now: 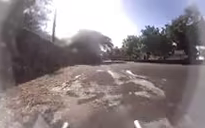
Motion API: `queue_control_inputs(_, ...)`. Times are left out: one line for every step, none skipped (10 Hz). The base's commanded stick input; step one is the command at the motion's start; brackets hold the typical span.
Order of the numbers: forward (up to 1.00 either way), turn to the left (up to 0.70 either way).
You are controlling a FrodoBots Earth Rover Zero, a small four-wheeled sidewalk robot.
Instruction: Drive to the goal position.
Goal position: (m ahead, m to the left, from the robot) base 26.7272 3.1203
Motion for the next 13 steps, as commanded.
queue_control_inputs(0.7, -0.02)
queue_control_inputs(0.7, -0.02)
queue_control_inputs(0.7, -0.03)
queue_control_inputs(0.7, -0.05)
queue_control_inputs(0.7, -0.05)
queue_control_inputs(0.7, -0.05)
queue_control_inputs(0.7, -0.07)
queue_control_inputs(0.7, -0.13)
queue_control_inputs(0.7, -0.19)
queue_control_inputs(0.7, -0.26)
queue_control_inputs(0.7, -0.25)
queue_control_inputs(0.7, -0.23)
queue_control_inputs(0.7, -0.24)
